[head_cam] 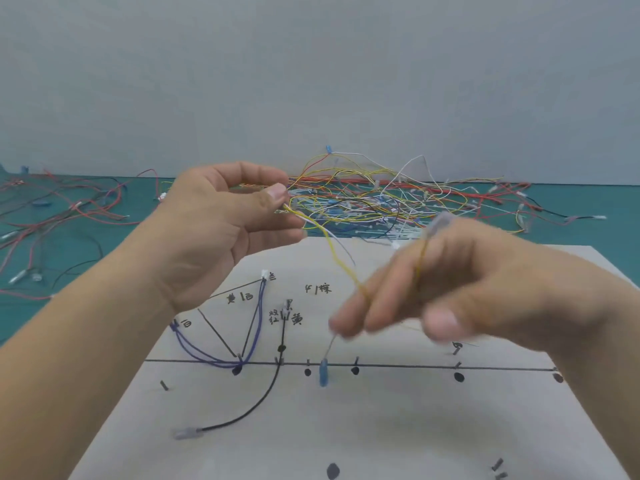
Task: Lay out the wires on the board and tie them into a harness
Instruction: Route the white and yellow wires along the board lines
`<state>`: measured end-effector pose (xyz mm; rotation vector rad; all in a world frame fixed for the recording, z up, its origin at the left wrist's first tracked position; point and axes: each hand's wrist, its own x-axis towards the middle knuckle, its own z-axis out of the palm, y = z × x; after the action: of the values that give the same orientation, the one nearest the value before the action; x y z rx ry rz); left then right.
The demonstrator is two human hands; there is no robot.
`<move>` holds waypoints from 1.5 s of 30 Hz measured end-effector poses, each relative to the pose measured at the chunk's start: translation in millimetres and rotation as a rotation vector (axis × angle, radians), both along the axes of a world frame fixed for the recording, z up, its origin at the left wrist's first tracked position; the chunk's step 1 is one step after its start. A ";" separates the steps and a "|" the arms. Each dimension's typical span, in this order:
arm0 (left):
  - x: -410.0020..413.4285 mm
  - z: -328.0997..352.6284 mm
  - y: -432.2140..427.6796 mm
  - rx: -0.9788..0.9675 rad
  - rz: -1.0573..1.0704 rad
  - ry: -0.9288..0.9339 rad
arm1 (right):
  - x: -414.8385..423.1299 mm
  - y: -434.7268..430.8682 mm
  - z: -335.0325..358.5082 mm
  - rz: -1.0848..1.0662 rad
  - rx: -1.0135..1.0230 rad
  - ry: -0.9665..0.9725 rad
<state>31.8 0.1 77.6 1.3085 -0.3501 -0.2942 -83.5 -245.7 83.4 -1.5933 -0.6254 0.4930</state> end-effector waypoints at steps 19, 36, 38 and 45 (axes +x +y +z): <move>-16.5 13.4 1.5 0.170 -0.076 -0.134 | 30.0 53.9 31.2 -0.726 -0.581 -0.331; -64.5 -11.9 0.5 0.147 0.022 0.213 | 32.7 93.7 21.4 -0.524 0.585 0.527; -80.6 -20.1 1.8 0.068 -0.073 0.315 | 30.5 99.3 14.4 -0.492 0.615 0.554; -106.2 -25.7 17.7 -0.128 -0.246 0.397 | 35.6 96.4 -2.0 -0.485 0.424 0.479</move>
<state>-74.4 17.8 51.9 1.0524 -0.1880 -0.7156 -47.8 -149.3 81.4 -1.1107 0.0318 0.3286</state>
